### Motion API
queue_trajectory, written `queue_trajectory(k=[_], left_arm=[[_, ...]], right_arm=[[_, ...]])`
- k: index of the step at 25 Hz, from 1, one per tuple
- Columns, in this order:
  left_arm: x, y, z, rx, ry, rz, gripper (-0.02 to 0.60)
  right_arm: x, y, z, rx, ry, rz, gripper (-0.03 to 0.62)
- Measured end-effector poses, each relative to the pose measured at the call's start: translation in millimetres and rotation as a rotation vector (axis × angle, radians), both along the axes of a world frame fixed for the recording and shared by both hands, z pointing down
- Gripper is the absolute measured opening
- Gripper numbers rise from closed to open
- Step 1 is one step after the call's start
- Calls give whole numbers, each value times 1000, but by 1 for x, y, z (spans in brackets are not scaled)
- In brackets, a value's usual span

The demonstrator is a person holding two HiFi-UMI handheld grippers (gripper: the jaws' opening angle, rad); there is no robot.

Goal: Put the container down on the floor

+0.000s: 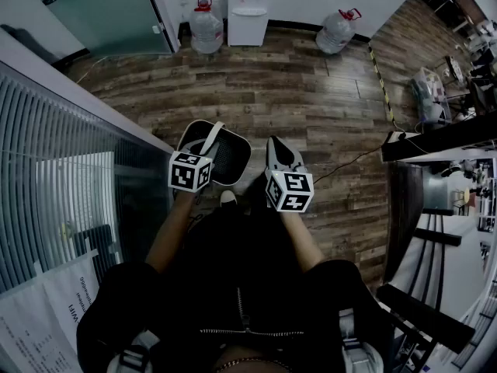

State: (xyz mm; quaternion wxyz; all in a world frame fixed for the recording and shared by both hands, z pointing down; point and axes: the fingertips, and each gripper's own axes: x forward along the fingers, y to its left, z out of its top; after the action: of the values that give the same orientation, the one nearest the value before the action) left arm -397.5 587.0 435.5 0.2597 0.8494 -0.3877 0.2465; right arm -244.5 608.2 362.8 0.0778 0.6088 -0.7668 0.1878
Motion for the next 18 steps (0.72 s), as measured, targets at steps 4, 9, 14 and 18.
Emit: queue_trajectory(k=[4, 9, 14, 18], left_arm=[[6, 2, 2, -7, 0, 8, 55], [15, -2, 4, -13, 5, 13, 55], [21, -7, 5, -20, 8, 21, 55], [22, -14, 8, -31, 8, 23, 55]], right_arm=[[5, 0, 1, 7, -32, 2, 9], [10, -1, 10, -26, -20, 8, 9], [10, -5, 14, -46, -44, 13, 9], [9, -13, 12, -44, -42, 18, 9]])
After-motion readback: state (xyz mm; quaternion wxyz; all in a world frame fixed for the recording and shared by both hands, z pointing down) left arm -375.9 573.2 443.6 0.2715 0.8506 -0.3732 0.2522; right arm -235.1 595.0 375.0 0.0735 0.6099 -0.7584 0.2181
